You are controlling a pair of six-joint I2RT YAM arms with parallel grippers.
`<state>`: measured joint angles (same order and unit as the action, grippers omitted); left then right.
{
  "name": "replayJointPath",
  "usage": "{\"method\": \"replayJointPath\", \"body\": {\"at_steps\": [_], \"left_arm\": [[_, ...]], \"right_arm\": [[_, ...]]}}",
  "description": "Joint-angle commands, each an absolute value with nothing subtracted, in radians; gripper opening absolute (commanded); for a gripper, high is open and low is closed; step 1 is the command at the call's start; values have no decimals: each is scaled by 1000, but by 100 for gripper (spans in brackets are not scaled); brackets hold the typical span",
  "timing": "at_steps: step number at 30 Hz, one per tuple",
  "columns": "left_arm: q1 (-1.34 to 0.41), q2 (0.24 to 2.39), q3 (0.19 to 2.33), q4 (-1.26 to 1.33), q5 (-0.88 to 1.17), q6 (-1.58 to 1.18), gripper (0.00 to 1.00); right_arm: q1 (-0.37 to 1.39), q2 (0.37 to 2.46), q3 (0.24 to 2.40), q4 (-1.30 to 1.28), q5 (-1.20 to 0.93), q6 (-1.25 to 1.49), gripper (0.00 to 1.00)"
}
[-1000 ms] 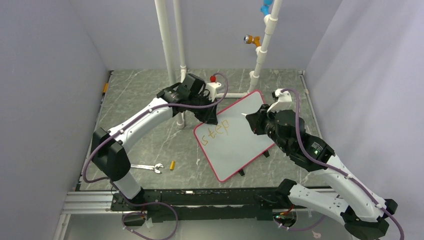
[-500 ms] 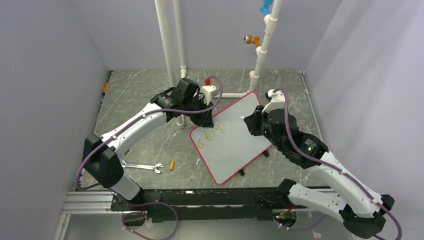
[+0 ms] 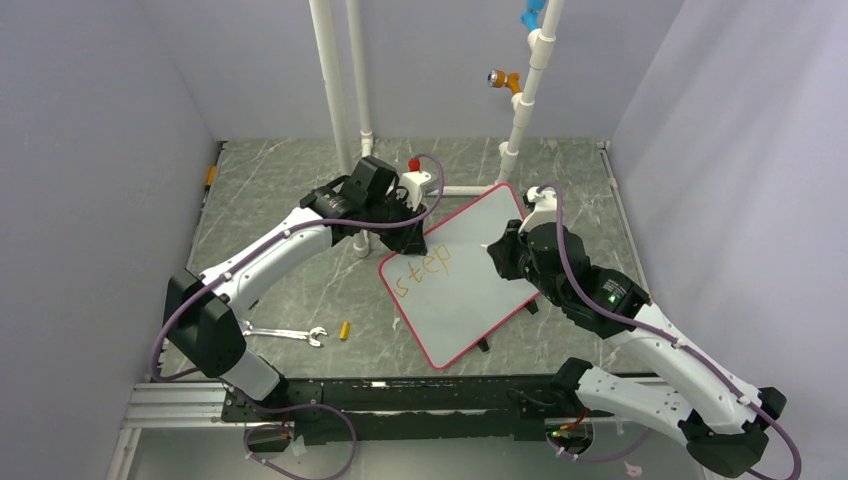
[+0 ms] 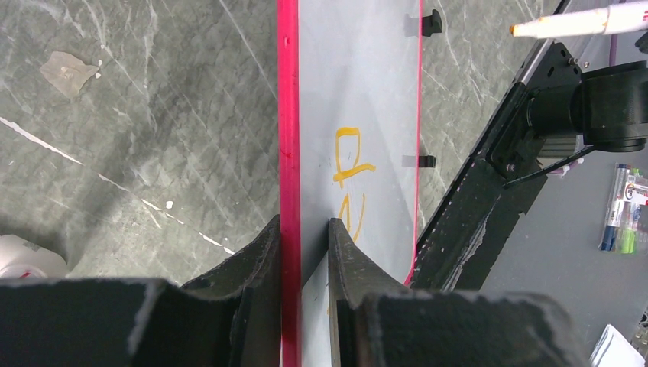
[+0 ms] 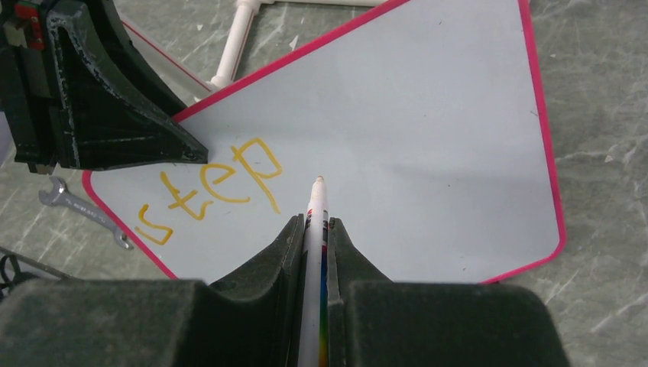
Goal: Write a sentence on the whiteboard
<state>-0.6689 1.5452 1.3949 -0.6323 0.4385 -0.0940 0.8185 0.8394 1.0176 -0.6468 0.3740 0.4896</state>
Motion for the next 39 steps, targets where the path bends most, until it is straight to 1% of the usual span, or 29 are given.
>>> {"method": "replayJointPath", "body": {"at_steps": [1,15,21,29,39], "left_arm": [[-668,1516,1388,-596,341,-21,0],[-667,1501,1378,-591,301,-21,0],[-666,1499,1380,-591,306,-22,0],[-667,1494,1381,-593,308,-23,0],[-667,1491,1378,-586,327,-21,0]], "right_arm": [[816,814,1010,-650,351,487,0],[816,823,995,-658,288,517,0],[816,826,985,-633,319,514,0],[816,901,1022,-575,361,474,0],[793,969,1021,-440,311,436,0]]}}
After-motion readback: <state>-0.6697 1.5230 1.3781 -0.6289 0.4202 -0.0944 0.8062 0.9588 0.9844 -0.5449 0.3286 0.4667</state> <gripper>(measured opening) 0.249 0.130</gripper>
